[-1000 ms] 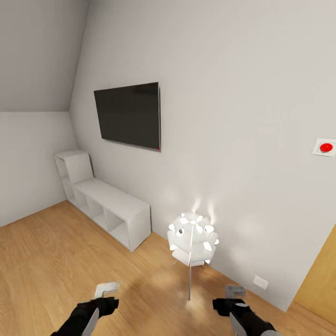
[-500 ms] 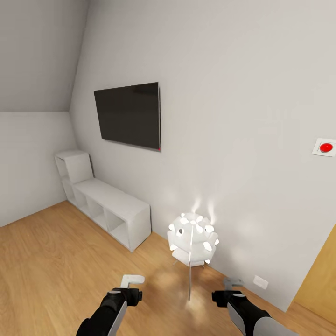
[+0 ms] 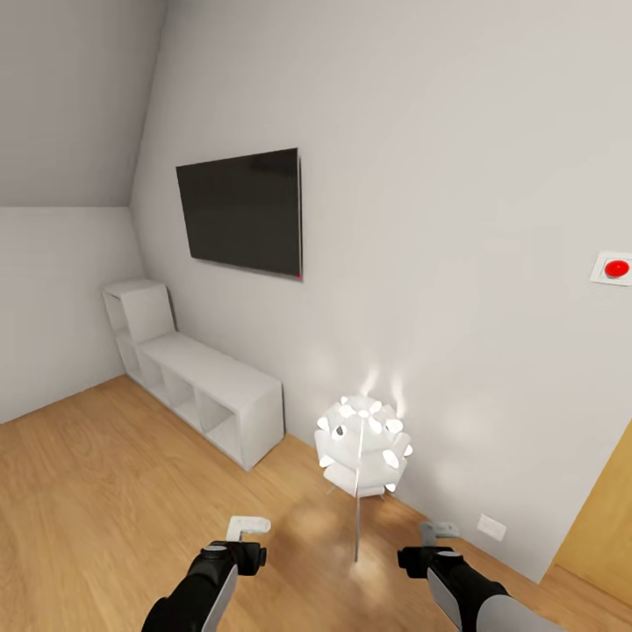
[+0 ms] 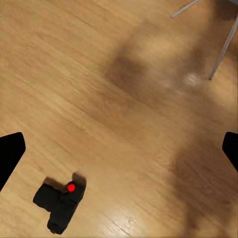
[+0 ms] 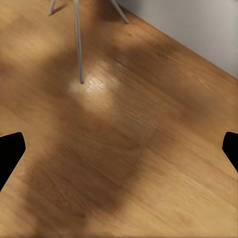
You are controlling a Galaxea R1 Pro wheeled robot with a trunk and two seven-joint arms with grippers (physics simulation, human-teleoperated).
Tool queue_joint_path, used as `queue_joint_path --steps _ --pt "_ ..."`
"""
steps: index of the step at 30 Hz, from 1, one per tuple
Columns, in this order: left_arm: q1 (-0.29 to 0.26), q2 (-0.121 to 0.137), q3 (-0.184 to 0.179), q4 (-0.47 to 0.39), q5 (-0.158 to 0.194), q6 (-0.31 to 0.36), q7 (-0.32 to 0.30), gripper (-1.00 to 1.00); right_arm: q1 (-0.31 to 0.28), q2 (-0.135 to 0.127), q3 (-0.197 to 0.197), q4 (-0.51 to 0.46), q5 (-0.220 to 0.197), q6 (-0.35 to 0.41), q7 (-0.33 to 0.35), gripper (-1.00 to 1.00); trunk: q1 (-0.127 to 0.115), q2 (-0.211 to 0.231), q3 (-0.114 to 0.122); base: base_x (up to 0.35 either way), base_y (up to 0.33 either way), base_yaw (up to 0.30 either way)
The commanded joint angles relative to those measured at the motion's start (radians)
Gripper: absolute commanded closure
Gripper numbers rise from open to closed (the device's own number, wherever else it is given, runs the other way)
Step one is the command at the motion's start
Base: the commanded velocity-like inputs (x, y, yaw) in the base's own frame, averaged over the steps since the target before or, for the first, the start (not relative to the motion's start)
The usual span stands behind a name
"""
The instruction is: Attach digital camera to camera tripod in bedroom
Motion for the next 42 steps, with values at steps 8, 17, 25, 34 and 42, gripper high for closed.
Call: queue_joint_path --steps 8,17,25,34,42 --pt "0.000 0.010 0.005 0.006 -0.001 0.007 0.003 -1.00 0.000 0.000 0.007 -0.032 0.001 0.009 -0.002 -1.00 0.031 -0.057 -0.026 0.000 0.000 0.000" --pt "0.000 0.077 0.146 0.026 0.015 0.006 -0.007 -1.00 0.000 0.000 0.006 -0.043 0.001 0.005 -0.003 -1.00 0.065 -0.120 -0.054 0.000 0.000 0.000" --pt "0.000 0.158 0.183 0.244 0.016 -0.054 -0.016 -1.00 0.000 -0.002 0.003 -0.013 -0.005 -0.022 -0.008 -1.00 0.096 -0.176 -0.080 0.000 0.000 0.000" --pt "0.000 0.173 0.185 0.403 0.018 -0.226 -0.019 -1.00 0.000 -0.009 0.004 0.141 -0.008 -0.132 -0.011 -1.00 0.130 -0.239 -0.108 0.000 0.000 0.000" --pt "0.000 0.176 0.187 0.479 0.018 -0.262 -0.019 -1.00 0.001 -0.017 0.001 0.205 -0.016 -0.193 -0.012 -1.00 0.161 -0.295 -0.133 0.000 0.000 0.000"
